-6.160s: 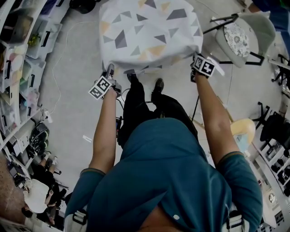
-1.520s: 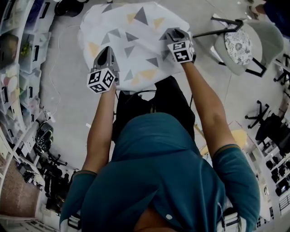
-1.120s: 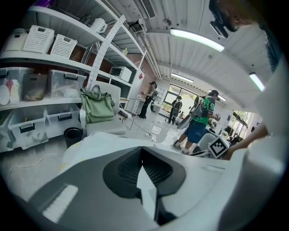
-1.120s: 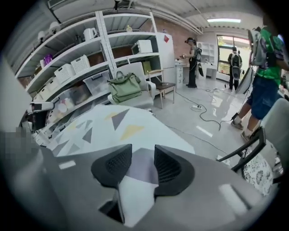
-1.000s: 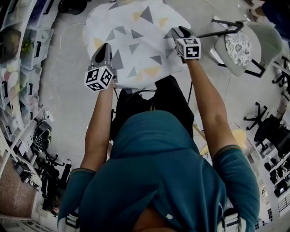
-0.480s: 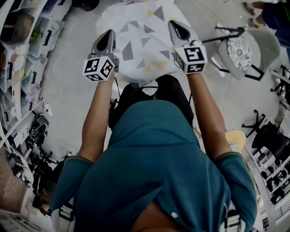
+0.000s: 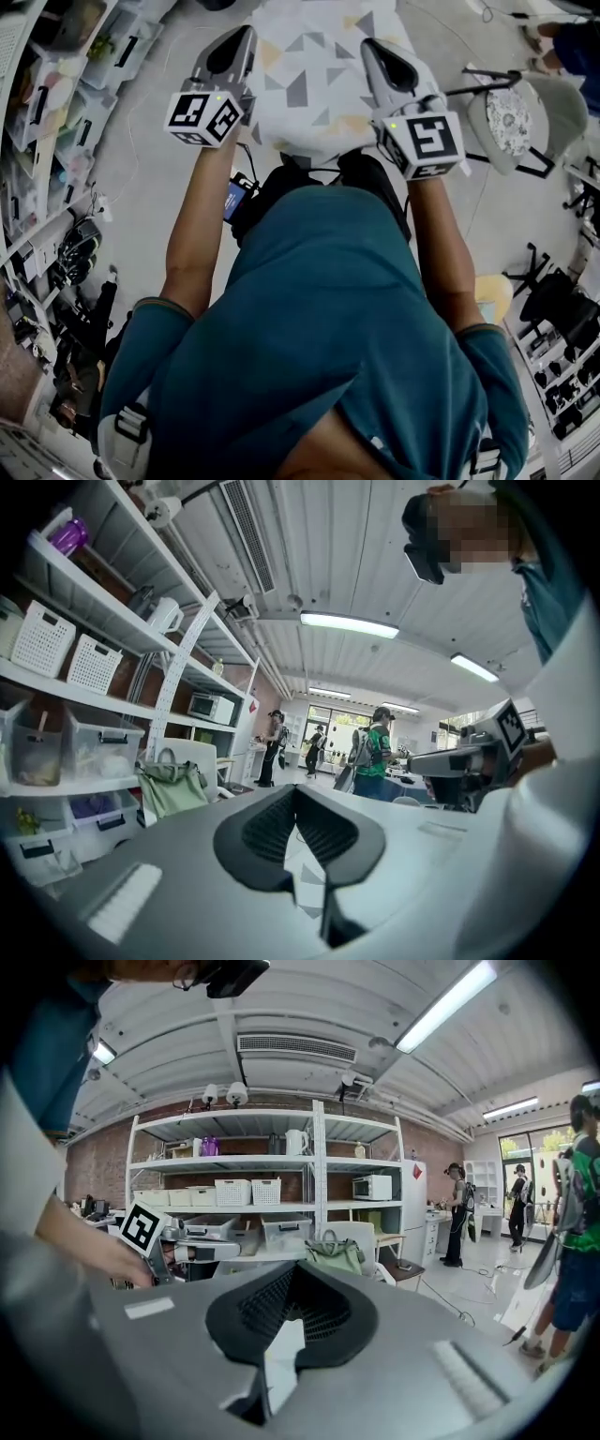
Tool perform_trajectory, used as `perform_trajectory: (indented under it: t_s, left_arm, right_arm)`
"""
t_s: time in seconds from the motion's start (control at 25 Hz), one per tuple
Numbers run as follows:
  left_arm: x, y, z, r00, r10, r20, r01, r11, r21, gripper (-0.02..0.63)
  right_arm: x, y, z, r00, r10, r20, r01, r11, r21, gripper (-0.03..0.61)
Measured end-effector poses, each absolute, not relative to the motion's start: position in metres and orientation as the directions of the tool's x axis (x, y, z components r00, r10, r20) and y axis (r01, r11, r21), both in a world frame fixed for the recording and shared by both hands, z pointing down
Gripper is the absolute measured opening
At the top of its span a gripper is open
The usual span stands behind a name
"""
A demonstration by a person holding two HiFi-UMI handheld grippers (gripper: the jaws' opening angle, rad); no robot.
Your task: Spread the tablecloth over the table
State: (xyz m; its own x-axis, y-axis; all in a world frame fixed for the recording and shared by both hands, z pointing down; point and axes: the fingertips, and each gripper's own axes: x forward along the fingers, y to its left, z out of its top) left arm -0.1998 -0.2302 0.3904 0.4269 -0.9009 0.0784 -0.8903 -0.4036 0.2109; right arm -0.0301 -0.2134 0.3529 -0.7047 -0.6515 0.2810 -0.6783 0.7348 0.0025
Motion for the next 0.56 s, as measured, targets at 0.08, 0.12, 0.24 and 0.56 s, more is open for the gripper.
perform_trajectory:
  t_s: [0.08, 0.12, 0.24, 0.56]
  left_arm:
    - [-0.205, -0.226, 0.374, 0.434, -0.899, 0.06, -0.891, -0.418, 0.176, -0.003]
    - [-0.208, -0.223, 0.366, 0.436, -0.899, 0.052, -0.892, -0.423, 0.16, -0.003]
    - [-0.214, -0.216, 0.347, 0.441, -0.897, 0.025, -0.891, -0.435, 0.132, -0.003]
    - [-0.224, -0.201, 0.322, 0.453, -0.892, -0.021, -0.883, -0.451, 0.132, -0.003]
  right_arm:
    - [-0.035, -0.208, 0.34, -0.702, -0.66, 0.266, -0.683, 0.73, 0.006, 0.009]
    - [-0.037, -0.206, 0.334, -0.701, -0.664, 0.26, -0.686, 0.728, 0.011, 0.008]
    - [-0.041, -0.199, 0.318, -0.697, -0.674, 0.244, -0.69, 0.723, 0.029, 0.009]
    - [-0.052, -0.187, 0.3, -0.682, -0.698, 0.22, -0.708, 0.705, 0.041, 0.009]
